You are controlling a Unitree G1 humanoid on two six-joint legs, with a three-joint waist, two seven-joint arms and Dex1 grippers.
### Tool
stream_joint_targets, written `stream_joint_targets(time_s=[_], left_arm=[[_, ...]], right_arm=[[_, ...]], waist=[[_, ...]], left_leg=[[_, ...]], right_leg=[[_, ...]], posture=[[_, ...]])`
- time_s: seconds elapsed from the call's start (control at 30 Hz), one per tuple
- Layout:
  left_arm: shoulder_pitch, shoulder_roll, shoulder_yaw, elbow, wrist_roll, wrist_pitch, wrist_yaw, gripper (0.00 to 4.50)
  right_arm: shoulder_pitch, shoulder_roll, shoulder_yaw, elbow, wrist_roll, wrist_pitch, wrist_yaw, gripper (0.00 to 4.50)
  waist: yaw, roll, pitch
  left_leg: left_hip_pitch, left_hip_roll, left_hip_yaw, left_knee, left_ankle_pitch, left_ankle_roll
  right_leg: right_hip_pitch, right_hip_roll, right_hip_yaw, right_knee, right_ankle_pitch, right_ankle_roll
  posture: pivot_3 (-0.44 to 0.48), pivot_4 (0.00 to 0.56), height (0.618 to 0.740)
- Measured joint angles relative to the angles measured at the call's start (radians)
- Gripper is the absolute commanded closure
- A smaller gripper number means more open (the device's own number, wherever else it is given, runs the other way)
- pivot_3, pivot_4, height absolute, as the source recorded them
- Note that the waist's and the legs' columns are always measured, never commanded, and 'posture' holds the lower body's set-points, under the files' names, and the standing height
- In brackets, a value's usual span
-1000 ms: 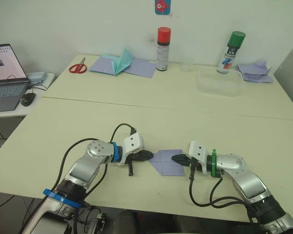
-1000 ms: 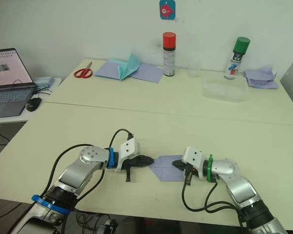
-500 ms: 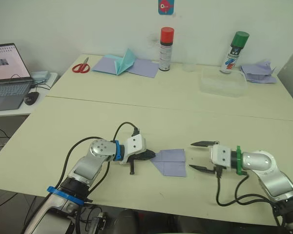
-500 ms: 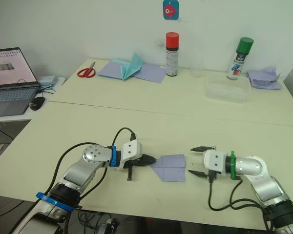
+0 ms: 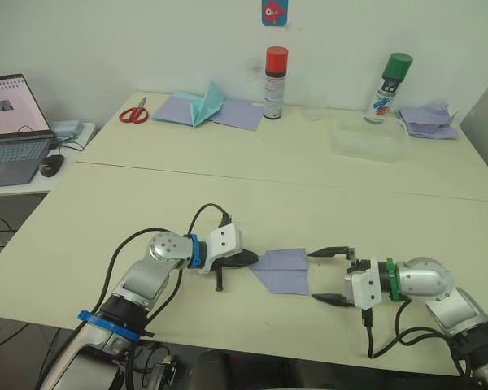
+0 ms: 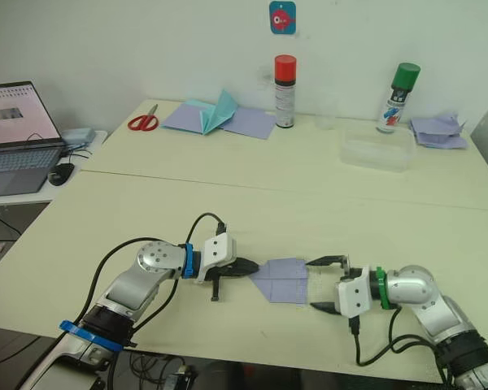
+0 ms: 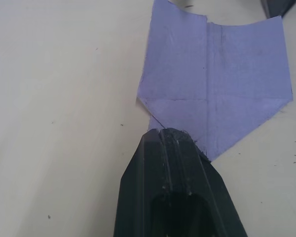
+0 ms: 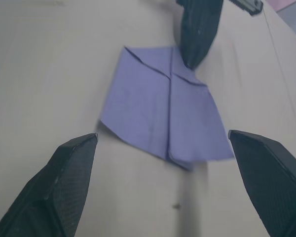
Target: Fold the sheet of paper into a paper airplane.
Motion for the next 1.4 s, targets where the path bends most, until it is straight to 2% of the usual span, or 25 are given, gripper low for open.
stream_joint_targets(time_s=[0.23,0.43,0.87,0.97,1.03,1.3,1.4], left_arm=[[0.001,-0.001,0.002,0.0,0.0,0.004,0.001,4.5],[0.001,-0.003,0.008,0.003,0.002,0.007,0.001,4.5],[-0.004,-0.005,0.008,0.01,0.003,0.006,-0.002,4.5],[-0.004,-0.009,0.008,0.01,0.003,0.005,0.0,4.5],[-0.004,-0.012,0.007,0.01,0.003,0.005,0.001,4.5],[-0.004,-0.013,0.006,0.008,0.003,0.005,-0.001,4.5],[-0.004,-0.013,0.006,0.009,0.003,0.005,-0.001,4.5]], right_arm=[[0.012,0.008,0.01,-0.015,0.004,0.011,0.002,0.04],[-0.043,0.112,0.019,0.038,-0.103,0.001,-0.113,0.04],[-0.154,0.179,0.07,0.171,-0.197,-0.073,-0.228,0.04],[-0.18,0.185,0.087,0.206,-0.225,-0.105,-0.256,0.62],[-0.188,0.185,0.097,0.233,-0.249,-0.137,-0.275,1.28],[-0.192,0.177,0.114,0.28,-0.297,-0.181,-0.316,4.45],[-0.199,0.175,0.116,0.287,-0.312,-0.183,-0.326,4.48]], waist=[[0.0,0.0,0.0],[-0.001,0.0,-0.001],[-0.001,-0.001,-0.001],[-0.001,-0.001,-0.001],[-0.001,-0.001,-0.001],[-0.001,-0.001,-0.001],[-0.001,-0.001,-0.001]], left_leg=[[0.0,0.0,0.0,0.0,0.0,0.0],[0.002,0.001,0.001,0.001,0.0,0.0],[0.003,0.001,0.001,0.001,0.0,0.0],[0.003,0.001,0.001,0.001,0.0,0.0],[0.003,0.001,0.001,0.001,0.0,0.0],[0.002,0.0,0.001,0.001,0.0,0.0],[0.001,0.0,0.001,0.001,0.0,0.0]], right_leg=[[0.0,0.0,0.0,0.0,0.0,0.0],[0.001,0.0,0.0,0.0,0.0,0.0],[0.002,0.0,0.0,0.0,0.001,0.0],[0.001,0.0,0.0,0.0,0.001,-0.001],[0.001,0.0,0.0,0.0,0.001,-0.001],[0.001,0.0,0.0,0.0,0.003,-0.005],[0.001,0.0,0.0,0.0,0.003,-0.005]], posture=[[0.0,0.15,0.74],[0.0,0.15,0.74],[0.0,0.15,0.74],[0.0,0.15,0.74],[0.0,0.15,0.74],[0.0,0.15,0.74],[0.0,0.15,0.74]])
